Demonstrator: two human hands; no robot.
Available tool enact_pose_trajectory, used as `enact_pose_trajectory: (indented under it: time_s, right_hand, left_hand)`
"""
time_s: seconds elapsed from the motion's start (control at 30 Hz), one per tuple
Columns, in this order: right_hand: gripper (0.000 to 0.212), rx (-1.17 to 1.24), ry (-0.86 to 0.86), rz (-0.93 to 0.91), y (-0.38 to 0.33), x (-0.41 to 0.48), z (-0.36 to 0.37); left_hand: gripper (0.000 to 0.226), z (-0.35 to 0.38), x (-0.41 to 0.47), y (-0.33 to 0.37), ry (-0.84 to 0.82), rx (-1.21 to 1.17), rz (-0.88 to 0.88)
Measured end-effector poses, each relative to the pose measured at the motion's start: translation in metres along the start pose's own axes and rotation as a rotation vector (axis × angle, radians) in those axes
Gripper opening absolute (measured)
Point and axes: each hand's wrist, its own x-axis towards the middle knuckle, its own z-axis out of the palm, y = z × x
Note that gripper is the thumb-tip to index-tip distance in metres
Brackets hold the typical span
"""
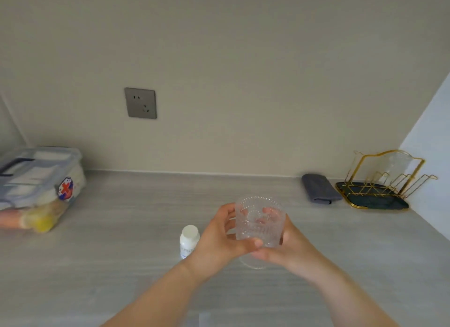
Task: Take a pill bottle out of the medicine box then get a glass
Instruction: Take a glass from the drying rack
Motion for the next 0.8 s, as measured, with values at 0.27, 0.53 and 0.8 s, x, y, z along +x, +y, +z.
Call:
enact_pose_trajectory:
  time_s: [0.27,0.53,0.8]
  right_hand:
    - [0.077,0.007,0.117,0.007,0.024,0.008,0.045]
    - [0.072,0.041,0.081,0.099,0.07,0.027,0.041]
    - [0.06,0.088,0.087,0.073,0.092,0.071,0.046]
  left_hand:
    - [0.058,-0.031,-0.008,-0.029,-0.043,0.139,-0.013]
    - [0.06,-0.014,0.005,-0.073,0.035,0.205,-0.191]
    - [0.067,-0.022,0.034,-0.09,0.153,0.305,-0.263]
